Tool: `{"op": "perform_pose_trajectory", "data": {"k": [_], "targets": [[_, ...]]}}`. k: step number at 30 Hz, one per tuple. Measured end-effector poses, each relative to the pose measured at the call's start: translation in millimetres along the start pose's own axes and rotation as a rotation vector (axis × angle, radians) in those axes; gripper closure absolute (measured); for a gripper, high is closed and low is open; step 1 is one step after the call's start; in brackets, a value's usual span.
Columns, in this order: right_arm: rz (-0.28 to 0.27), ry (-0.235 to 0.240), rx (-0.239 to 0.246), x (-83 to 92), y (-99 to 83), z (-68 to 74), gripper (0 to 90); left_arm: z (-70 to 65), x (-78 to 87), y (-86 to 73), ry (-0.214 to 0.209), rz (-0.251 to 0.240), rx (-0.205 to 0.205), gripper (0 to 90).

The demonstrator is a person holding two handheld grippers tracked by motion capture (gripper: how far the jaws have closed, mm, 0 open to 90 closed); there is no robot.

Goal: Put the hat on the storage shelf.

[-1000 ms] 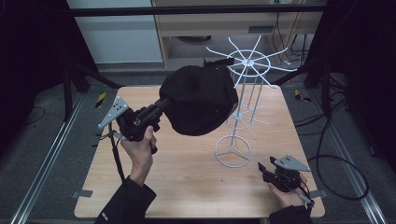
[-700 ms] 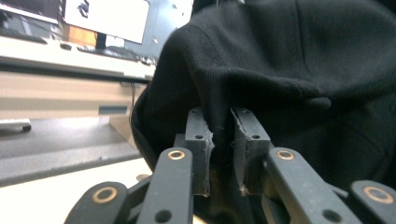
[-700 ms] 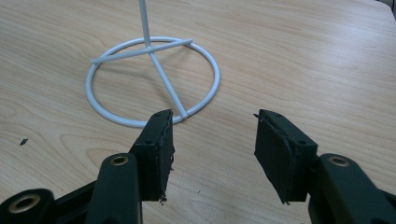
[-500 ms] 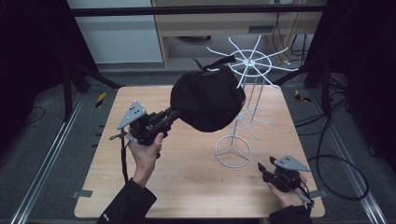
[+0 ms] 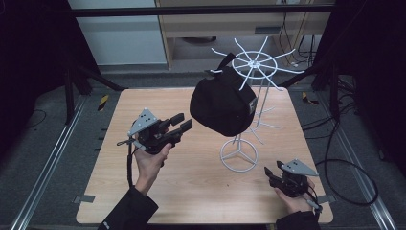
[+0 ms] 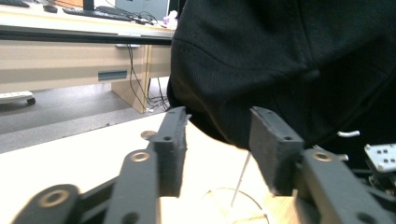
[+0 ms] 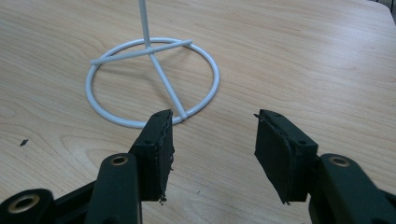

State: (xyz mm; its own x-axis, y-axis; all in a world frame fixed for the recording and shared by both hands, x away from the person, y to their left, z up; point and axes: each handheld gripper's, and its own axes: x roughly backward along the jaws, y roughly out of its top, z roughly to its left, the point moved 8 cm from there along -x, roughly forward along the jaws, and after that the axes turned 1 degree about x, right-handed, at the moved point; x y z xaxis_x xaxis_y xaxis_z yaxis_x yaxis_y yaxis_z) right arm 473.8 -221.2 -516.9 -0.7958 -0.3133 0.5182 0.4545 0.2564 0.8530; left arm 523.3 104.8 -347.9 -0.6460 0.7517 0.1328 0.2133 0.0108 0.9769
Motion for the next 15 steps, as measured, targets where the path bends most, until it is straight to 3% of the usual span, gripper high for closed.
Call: {"op": "perform_pose_trajectory", "data": {"k": [7, 15], "targets": [[-0.001, -0.002, -0.01, 0.7, -0.1, -0.6, 45.8, 13.1, 28.9, -24.1, 0.065, 0.047, -0.045, 35.3], [-0.002, -0.009, -0.019, 0.3, -0.7, -1.9, 41.0, 51.1, 62.7, -74.3, 0.182, 0.137, -0.012, 26.6]]}}
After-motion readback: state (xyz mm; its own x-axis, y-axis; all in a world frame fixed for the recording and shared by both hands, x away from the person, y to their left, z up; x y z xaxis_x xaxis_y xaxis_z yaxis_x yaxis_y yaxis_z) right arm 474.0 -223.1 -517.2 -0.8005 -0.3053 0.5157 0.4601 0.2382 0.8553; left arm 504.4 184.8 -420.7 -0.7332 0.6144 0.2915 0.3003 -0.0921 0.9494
